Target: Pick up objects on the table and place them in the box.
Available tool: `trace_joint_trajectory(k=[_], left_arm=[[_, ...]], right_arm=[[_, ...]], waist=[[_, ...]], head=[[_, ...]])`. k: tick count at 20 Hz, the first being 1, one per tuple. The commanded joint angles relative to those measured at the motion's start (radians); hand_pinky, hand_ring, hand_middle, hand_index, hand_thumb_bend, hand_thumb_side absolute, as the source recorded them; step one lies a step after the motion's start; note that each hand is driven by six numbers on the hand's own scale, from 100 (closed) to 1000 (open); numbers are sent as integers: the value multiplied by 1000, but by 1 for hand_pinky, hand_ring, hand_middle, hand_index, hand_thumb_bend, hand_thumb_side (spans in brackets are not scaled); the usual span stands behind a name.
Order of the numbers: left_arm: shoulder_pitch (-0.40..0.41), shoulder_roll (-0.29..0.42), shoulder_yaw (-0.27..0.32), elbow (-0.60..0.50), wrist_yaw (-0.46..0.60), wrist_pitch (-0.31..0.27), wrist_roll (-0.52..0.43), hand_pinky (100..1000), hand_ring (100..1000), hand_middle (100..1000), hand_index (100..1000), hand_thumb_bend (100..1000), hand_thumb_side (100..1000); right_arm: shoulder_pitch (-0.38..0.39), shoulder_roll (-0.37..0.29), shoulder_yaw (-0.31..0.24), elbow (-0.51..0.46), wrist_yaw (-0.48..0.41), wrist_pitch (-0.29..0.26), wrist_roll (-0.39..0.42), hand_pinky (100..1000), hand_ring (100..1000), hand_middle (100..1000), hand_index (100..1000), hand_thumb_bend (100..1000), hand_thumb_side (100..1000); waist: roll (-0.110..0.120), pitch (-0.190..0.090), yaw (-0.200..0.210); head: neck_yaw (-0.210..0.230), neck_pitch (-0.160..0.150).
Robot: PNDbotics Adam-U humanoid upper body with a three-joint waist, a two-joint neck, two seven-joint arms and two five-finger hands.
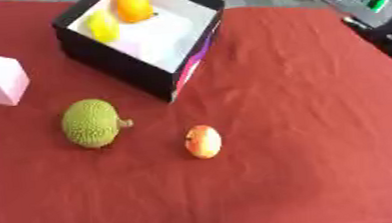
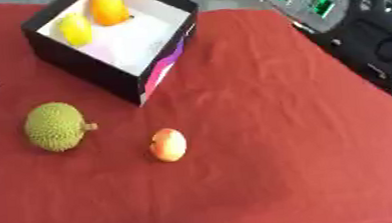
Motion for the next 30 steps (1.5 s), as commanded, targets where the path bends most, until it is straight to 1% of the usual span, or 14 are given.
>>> trace_joint_trajectory(k=[1,5,7,9,14,18,21,24,26,27,28,29,30], left_arm=[[-33,39,0,-22,43,-53,17,766,846,781,816,100,668],[-68,56,-11,-22,87,-123,21,764,844,779,815,100,661],[-78,65,-18,-22,100,-153,15,765,844,780,815,100,658],[-81,69,-23,-22,106,-169,9,766,845,780,815,100,657],[-84,69,-31,-22,108,-178,-9,766,846,780,816,100,654],[-83,67,-32,-22,106,-177,-21,767,847,780,816,100,652],[-82,64,-32,-22,100,-172,-29,767,849,781,817,100,652],[-81,61,-32,-22,95,-165,-35,768,850,782,817,100,651],[-80,60,-31,-22,91,-161,-38,768,850,782,818,100,651],[-80,59,-31,-22,90,-159,-39,768,850,782,818,100,651],[-80,59,-31,-22,89,-158,-41,768,850,782,818,100,651],[-80,59,-31,-22,88,-157,-43,769,851,782,818,100,651],[-80,58,-31,-22,87,-156,-45,769,851,783,818,100,651]], right_arm=[[-33,12,26,8,23,11,35,944,805,661,698,100,100],[-56,53,61,68,56,16,62,949,805,661,697,100,100],[-64,67,72,89,75,12,70,948,804,661,697,100,100],[-69,79,80,105,90,10,73,949,803,661,697,100,100],[-75,104,96,140,133,11,77,947,801,661,697,100,100],[-69,108,89,163,165,18,62,937,803,667,701,100,100],[-64,111,86,183,214,36,53,928,807,681,712,100,100],[-62,116,90,192,279,43,76,924,823,709,735,107,100],[-60,119,90,191,315,37,101,922,831,723,746,127,122],[-59,119,90,191,331,36,113,918,847,747,767,141,172],[-58,119,89,191,347,35,126,917,850,751,772,147,182],[-57,120,88,192,363,35,139,913,869,777,796,165,239],[-56,120,88,192,378,35,154,913,878,787,806,162,259]], waist=[[4,-22,12],[-1,-22,42],[-3,-22,50],[-3,-21,52],[-6,-15,56],[-10,-10,58],[-15,-5,61],[-18,-1,62],[-19,1,61],[-20,2,62],[-21,3,62],[-21,4,61],[-21,5,61]], head=[[-22,7],[-47,12],[-54,14],[-57,12],[-60,-4],[-61,-16],[-62,-24],[-63,-27],[-62,-28],[-62,-29],[-62,-30],[-63,-31],[-63,-31]])
